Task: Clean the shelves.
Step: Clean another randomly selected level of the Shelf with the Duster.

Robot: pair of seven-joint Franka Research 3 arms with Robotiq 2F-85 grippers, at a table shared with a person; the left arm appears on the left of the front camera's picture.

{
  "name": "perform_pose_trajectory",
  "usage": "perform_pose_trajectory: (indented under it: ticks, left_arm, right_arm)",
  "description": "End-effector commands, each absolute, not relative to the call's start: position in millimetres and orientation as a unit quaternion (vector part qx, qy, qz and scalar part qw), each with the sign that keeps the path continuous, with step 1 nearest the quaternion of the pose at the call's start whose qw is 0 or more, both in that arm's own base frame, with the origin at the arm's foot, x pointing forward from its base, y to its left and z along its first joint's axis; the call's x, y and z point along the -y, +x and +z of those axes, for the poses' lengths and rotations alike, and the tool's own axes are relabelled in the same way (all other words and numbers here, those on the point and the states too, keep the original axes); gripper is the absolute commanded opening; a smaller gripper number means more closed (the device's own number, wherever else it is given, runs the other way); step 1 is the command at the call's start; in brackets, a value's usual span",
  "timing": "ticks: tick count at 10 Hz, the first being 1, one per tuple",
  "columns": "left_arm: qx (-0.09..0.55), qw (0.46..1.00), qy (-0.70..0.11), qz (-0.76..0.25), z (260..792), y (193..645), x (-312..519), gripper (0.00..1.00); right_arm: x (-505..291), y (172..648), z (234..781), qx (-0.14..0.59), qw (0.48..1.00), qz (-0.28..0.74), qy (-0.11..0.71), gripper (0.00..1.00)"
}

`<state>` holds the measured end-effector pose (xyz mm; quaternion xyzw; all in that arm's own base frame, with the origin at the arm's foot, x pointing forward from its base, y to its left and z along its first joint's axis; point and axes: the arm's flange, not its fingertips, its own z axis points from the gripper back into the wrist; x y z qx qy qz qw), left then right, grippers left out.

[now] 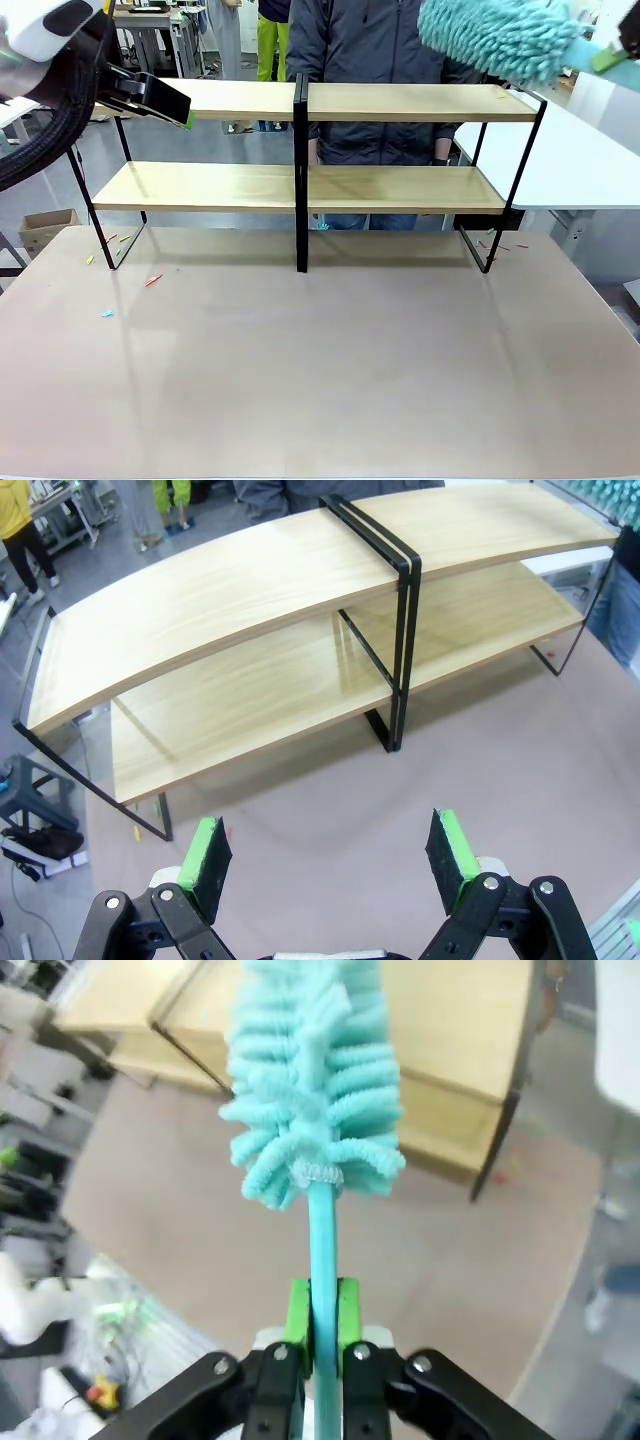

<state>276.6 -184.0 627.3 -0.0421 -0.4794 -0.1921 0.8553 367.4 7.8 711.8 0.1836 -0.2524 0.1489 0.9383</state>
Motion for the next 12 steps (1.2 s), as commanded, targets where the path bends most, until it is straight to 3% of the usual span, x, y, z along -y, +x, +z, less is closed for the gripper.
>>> perform_pose_trajectory:
  ticks: [1,6,10,12]
  left_arm:
    - [0.483,0.854,-0.038,-0.191,628,276,183,1.0]
    - [0.483,0.854,-0.038,-0.191,628,276,183,1.0]
    - [0.483,0.854,-0.038,-0.191,628,276,183,1.0]
    - [0.483,0.854,-0.038,-0.191,628,276,183,1.0]
  right_arm:
    - [-15,385,733,0.183,0.955,0.138,0.187,0.12]
    - [-17,403,726,0.108,0.981,0.005,0.162,0.12]
    - [-6,386,729,0.162,0.966,-0.199,0.033,0.12]
    - [-9,384,730,0.199,0.969,-0.138,0.055,0.12]
